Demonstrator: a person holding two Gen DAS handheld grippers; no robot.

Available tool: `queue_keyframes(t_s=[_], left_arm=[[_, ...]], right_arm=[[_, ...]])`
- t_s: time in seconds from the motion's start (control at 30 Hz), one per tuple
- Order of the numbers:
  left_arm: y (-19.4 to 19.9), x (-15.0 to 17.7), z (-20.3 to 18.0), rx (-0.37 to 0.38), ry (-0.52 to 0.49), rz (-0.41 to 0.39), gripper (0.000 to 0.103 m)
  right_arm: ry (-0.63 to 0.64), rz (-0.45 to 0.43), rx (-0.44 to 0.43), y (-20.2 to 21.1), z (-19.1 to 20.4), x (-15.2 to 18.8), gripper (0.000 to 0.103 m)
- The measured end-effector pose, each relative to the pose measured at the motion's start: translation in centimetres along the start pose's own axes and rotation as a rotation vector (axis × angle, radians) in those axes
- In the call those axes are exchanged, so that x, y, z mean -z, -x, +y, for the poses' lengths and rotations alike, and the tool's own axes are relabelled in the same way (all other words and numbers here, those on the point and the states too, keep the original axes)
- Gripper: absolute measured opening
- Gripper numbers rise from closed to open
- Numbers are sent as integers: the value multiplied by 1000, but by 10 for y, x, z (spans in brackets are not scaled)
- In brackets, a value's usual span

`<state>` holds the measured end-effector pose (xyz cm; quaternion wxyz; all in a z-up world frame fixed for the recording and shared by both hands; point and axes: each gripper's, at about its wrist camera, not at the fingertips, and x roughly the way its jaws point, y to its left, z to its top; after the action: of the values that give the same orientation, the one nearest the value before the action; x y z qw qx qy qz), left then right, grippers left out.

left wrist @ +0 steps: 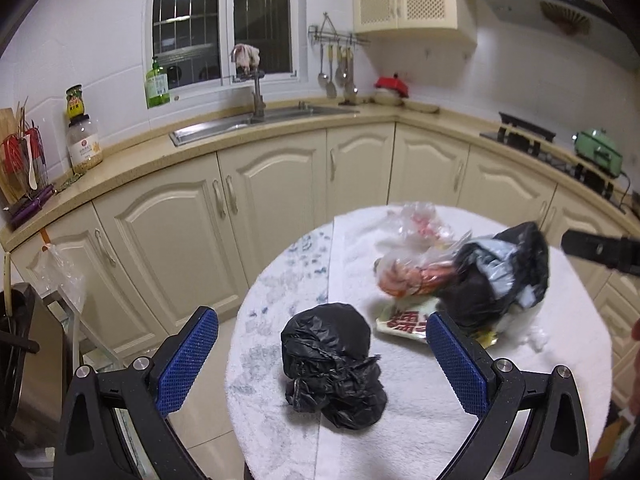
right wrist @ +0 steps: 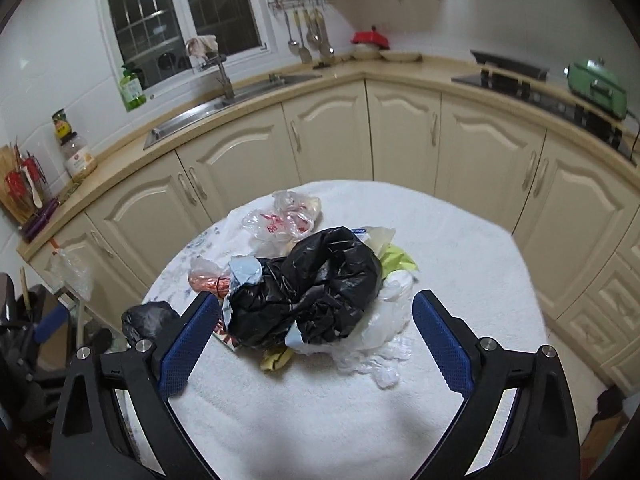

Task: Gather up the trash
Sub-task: 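Grasp the large black trash bag with the right tool while the left tool grasps a clear plastic bag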

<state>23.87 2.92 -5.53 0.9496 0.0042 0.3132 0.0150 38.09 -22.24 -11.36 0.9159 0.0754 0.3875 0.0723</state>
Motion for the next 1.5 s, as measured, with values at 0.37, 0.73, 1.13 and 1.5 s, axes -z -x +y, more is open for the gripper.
queue_keyframes(t_s=[0.37,0.73,1.13,1.5], left_arm=[[-33,-15,-7,34,2,0,102],[-63,-25,-31,54,-74,19,102],[-112,-31,-60,28,-247,49,102],[-163,-45,-75,138,-323,142,102]], right_arm=[[-115,144,19,-77,5,-7,101],[-76,154,-100,-80,-11,1,66],[-152,199,-88,-109,-6,-7,94],[-119,122,-150,-71,-40,-14,64]])
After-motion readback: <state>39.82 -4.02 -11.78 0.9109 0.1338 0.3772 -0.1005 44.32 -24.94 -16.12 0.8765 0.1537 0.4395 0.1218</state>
